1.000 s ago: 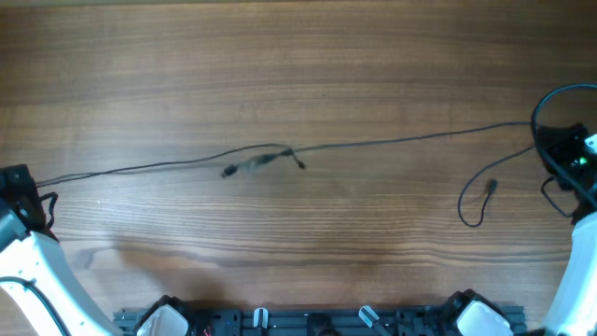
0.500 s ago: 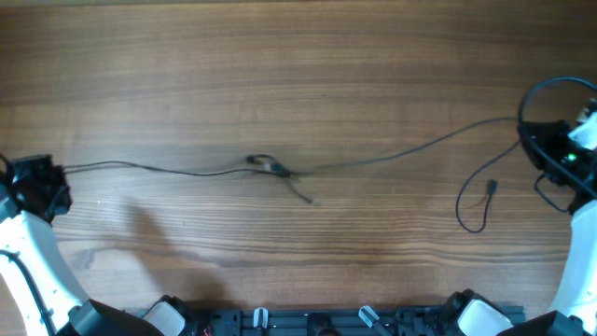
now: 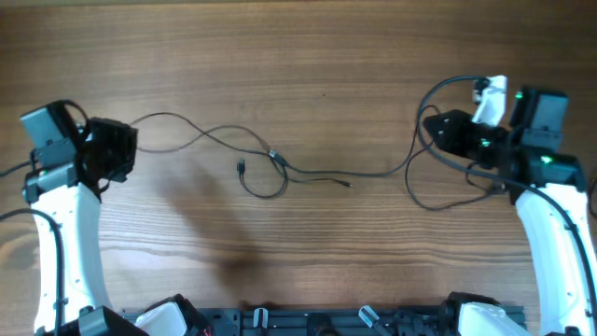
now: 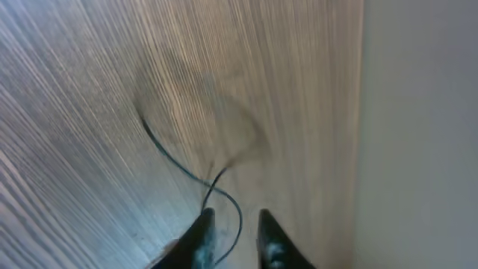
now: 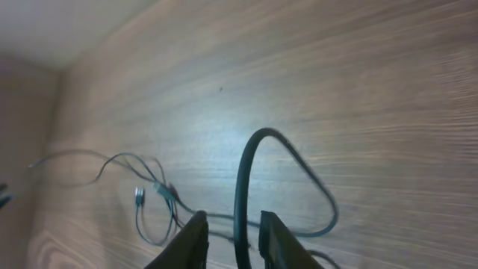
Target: Untangle cables
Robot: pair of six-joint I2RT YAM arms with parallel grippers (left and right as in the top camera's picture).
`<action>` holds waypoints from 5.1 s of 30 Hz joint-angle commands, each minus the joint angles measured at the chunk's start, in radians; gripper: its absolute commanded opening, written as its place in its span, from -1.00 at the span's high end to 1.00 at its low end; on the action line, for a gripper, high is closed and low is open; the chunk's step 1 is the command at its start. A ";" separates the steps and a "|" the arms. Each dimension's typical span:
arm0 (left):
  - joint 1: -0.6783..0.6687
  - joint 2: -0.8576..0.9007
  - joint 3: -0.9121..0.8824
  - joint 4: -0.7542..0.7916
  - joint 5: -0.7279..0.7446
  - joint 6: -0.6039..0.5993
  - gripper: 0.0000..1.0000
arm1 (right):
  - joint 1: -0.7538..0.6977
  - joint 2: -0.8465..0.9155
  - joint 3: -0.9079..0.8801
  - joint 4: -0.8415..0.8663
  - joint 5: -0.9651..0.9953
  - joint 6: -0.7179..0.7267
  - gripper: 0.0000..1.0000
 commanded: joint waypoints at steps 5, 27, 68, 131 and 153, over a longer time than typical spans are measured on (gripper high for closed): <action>-0.032 0.003 0.019 -0.018 -0.098 0.010 -0.35 | 0.108 0.006 0.005 -0.001 0.186 -0.049 -0.09; -0.033 0.003 0.019 -0.087 -0.098 0.010 -0.99 | 0.111 0.212 0.105 0.208 0.615 -0.011 -0.94; -0.033 0.003 0.019 -0.087 -0.098 0.010 -0.99 | 0.460 0.401 -0.179 0.214 0.903 0.404 -0.71; -0.033 0.003 0.019 -0.087 -0.098 0.010 -1.00 | 0.272 0.454 0.136 0.019 0.528 -0.183 -1.00; -0.033 0.003 0.019 -0.087 -0.098 0.010 -1.00 | 0.287 0.584 0.136 -0.006 0.441 -0.277 -0.99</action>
